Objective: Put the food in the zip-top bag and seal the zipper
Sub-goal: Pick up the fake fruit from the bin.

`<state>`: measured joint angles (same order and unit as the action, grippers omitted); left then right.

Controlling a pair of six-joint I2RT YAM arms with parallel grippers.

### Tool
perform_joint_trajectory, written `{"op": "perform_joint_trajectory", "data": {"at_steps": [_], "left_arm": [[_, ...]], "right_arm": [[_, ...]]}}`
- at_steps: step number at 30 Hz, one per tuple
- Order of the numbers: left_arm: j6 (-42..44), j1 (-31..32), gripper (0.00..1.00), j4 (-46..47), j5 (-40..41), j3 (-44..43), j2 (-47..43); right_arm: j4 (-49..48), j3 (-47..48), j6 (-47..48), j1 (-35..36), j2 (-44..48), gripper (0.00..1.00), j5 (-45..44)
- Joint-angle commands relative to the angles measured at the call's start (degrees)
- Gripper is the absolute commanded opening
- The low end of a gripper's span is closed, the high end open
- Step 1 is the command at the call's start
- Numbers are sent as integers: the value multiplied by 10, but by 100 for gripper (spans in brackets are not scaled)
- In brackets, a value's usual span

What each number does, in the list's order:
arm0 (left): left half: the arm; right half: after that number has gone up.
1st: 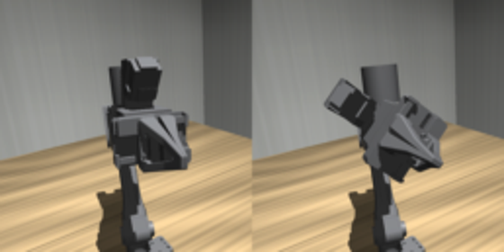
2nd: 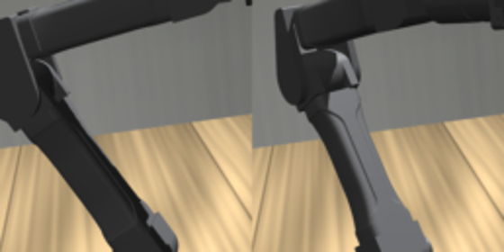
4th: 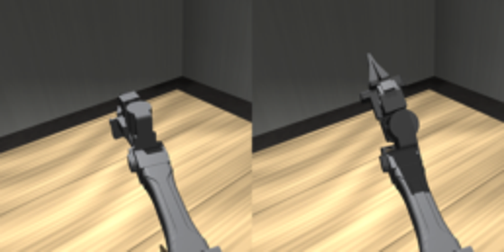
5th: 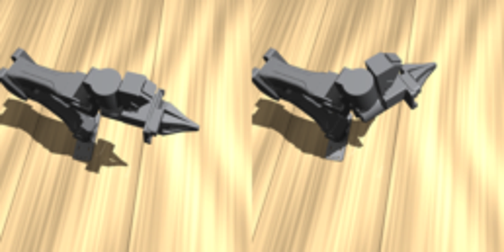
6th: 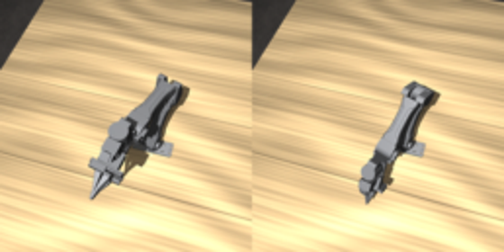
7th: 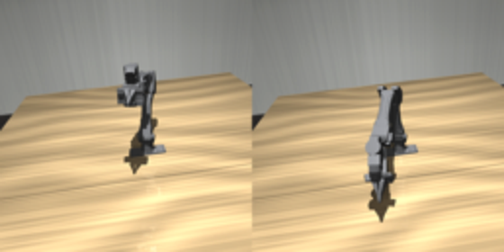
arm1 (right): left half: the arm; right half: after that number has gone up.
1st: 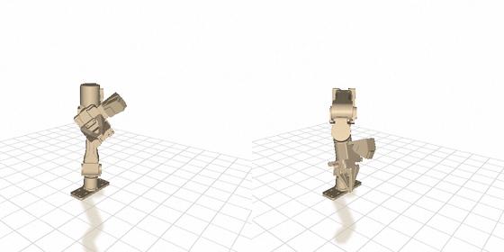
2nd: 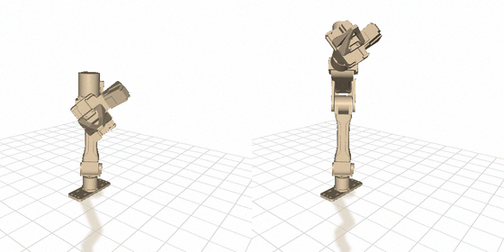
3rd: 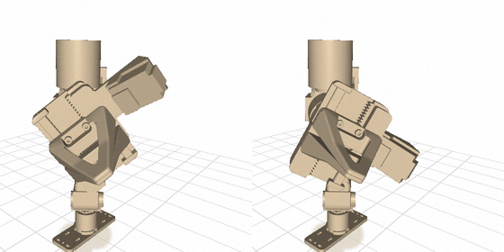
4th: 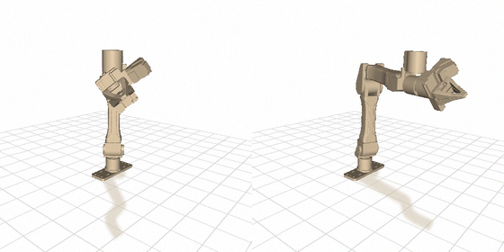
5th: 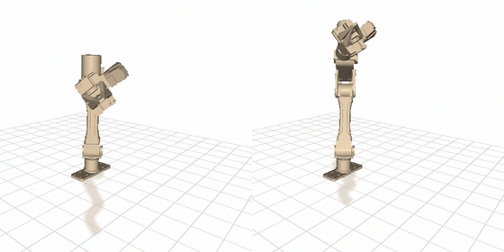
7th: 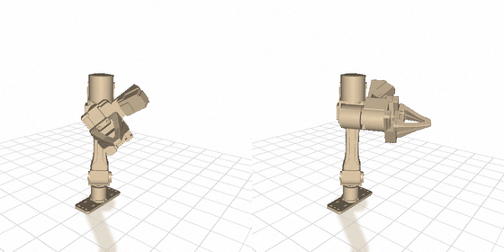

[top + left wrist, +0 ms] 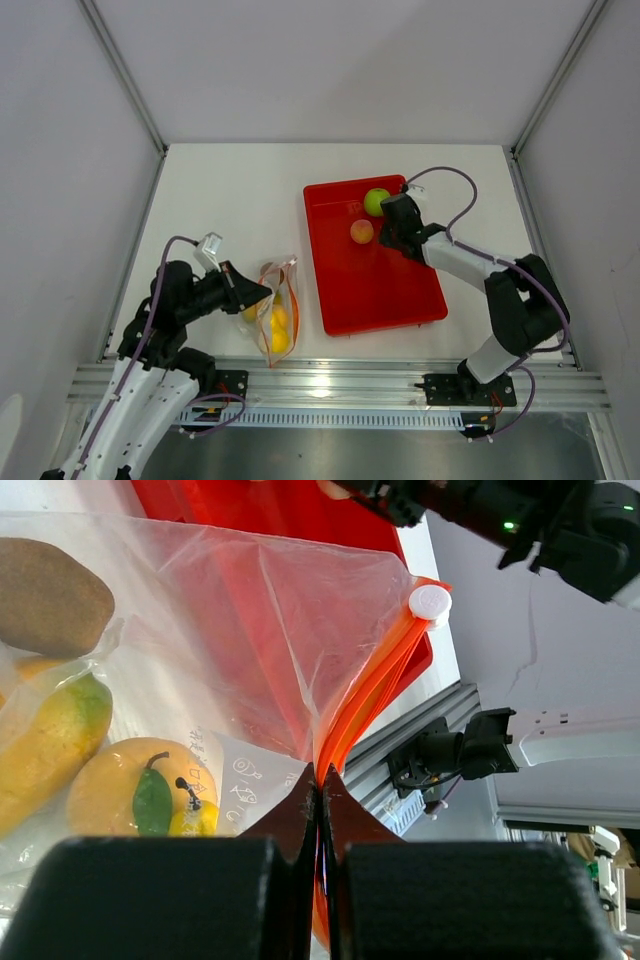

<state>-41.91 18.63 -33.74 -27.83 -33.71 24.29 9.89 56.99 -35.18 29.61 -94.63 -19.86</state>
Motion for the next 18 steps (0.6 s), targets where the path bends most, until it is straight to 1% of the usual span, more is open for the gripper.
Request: {"op": "perform_joint_trajectory", "data": {"at_steps": [1, 4, 7, 11, 13, 14, 17, 18], "left_arm": [[11, 4, 1, 38, -19, -14, 9], [15, 4, 1, 52, -23, -13, 21], [16, 4, 1, 71, -32, -7, 30], [26, 4, 1, 86, -40, -1, 42], [26, 4, 0, 97, -42, 2, 44], [25, 4, 1, 102, -44, 5, 45], [21, 4, 1, 118, -51, 11, 44], [20, 4, 1, 123, -50, 18, 44]], "right_arm": [[17, -1, 22, 27, 65, 0, 5], [42, -4, 29, 43, 104, 0, 8], [51, -18, 40, 75, 154, 0, 19], [44, -36, 63, 145, 225, 0, 33], [47, -34, 73, 166, 261, 0, 59], [49, -31, 79, 192, 271, 0, 71], [55, -21, 99, 235, 307, 0, 107], [57, -17, 102, 265, 315, 0, 114]]}}
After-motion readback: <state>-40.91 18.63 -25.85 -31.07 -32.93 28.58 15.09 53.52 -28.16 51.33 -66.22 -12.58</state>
